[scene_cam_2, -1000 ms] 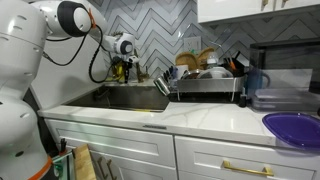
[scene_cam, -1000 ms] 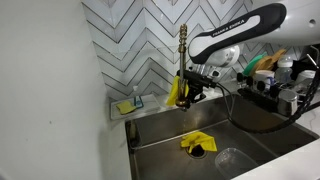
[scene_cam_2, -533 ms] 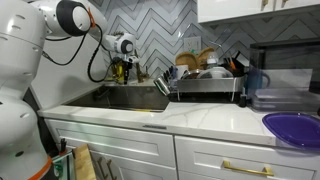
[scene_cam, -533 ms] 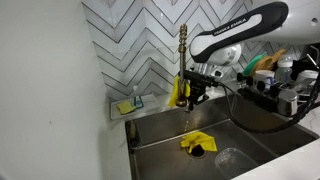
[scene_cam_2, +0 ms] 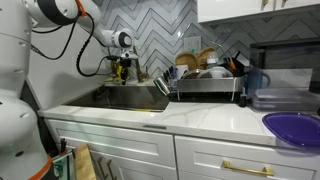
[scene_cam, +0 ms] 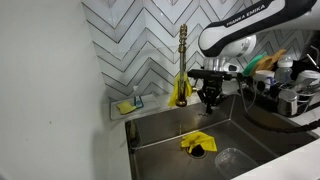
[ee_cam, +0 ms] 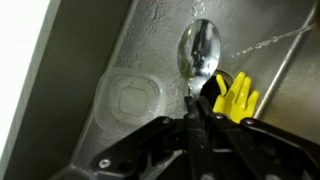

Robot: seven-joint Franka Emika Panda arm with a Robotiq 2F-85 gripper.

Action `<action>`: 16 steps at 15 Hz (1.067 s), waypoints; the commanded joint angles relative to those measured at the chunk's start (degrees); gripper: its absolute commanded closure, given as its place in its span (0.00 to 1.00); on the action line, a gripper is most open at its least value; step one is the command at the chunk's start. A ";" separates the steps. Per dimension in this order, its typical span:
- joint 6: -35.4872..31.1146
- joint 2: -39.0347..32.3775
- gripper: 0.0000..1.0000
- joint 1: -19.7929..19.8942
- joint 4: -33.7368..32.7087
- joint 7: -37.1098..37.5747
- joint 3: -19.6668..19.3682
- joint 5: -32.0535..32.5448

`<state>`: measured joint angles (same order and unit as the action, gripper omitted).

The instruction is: Put the silver spoon under the running faucet then place it back on the counter.

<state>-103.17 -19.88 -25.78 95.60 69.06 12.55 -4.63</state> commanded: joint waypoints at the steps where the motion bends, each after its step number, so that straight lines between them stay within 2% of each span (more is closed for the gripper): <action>1: 3.49 7.02 0.98 -0.27 5.23 7.11 -0.52 4.57; 4: 6.22 10.28 0.98 0.25 6.29 12.17 0.17 8.04; 6: 4.88 13.09 0.98 1.15 8.05 15.01 0.56 7.44; 7: 5.67 9.01 0.98 1.43 4.03 12.02 1.15 7.04; 8: 5.67 9.73 0.94 1.63 4.18 12.32 1.28 7.03; 11: 5.68 9.31 0.94 1.78 3.91 12.26 1.43 7.01; 12: 5.67 9.08 0.98 1.78 3.89 12.26 1.42 7.01; 13: 7.93 8.57 0.98 1.51 3.54 13.45 1.08 9.62; 16: 10.42 10.74 0.98 2.76 6.75 17.34 -0.06 11.85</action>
<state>-95.45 -10.91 -24.35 99.76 82.58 12.80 4.74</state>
